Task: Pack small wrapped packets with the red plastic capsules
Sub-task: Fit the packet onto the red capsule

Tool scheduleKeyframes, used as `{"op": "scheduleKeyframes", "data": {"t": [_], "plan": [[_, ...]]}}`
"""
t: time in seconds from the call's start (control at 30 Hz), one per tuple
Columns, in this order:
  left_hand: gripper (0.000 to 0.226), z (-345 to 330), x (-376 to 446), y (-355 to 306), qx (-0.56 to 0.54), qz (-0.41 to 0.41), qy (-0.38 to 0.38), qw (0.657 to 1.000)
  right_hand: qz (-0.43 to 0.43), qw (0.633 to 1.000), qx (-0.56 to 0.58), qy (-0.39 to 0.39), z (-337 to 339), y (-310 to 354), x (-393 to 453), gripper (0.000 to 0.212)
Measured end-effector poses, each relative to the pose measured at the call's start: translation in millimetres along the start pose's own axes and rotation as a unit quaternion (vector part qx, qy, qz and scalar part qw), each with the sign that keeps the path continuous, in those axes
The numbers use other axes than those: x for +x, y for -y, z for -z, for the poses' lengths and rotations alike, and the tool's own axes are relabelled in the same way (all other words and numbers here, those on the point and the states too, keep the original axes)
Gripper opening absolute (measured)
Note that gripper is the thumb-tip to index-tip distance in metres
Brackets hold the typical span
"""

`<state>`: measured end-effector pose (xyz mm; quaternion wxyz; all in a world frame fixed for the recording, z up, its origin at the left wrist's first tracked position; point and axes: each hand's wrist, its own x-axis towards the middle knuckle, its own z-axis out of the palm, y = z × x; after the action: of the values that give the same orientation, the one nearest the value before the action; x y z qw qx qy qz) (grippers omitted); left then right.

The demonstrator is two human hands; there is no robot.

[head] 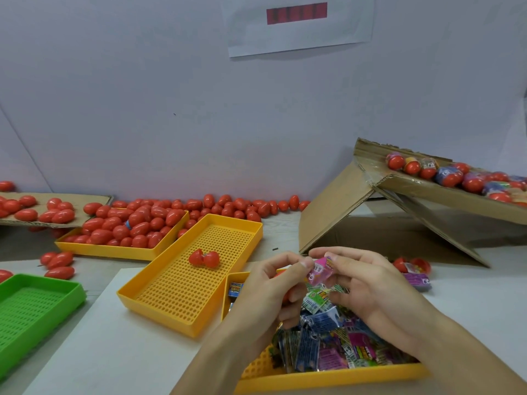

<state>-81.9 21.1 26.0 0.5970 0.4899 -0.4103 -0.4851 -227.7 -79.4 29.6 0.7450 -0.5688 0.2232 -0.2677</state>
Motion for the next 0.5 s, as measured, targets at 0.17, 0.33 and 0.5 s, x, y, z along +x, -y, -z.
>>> {"op": "scheduleKeyframes", "data": {"t": [0.17, 0.33, 0.5], "plan": [[0.021, 0.3, 0.5, -0.9, -0.018, 0.001, -0.006, 1.000, -0.050, 0.998, 0.033, 0.031, 0.9, -1.1, 1.8, 0.028], [0.018, 0.2, 0.1, -0.8, -0.010, -0.002, -0.001, 1.000, -0.124, 0.989, 0.080, 0.027, 1.3, 1.8, -0.2, 0.034], [0.019, 0.0, 0.6, -0.8, 0.001, 0.001, 0.001, 1.000, -0.134, 0.984, 0.110, 0.028, 0.3, 3.9, -2.7, 0.020]]}}
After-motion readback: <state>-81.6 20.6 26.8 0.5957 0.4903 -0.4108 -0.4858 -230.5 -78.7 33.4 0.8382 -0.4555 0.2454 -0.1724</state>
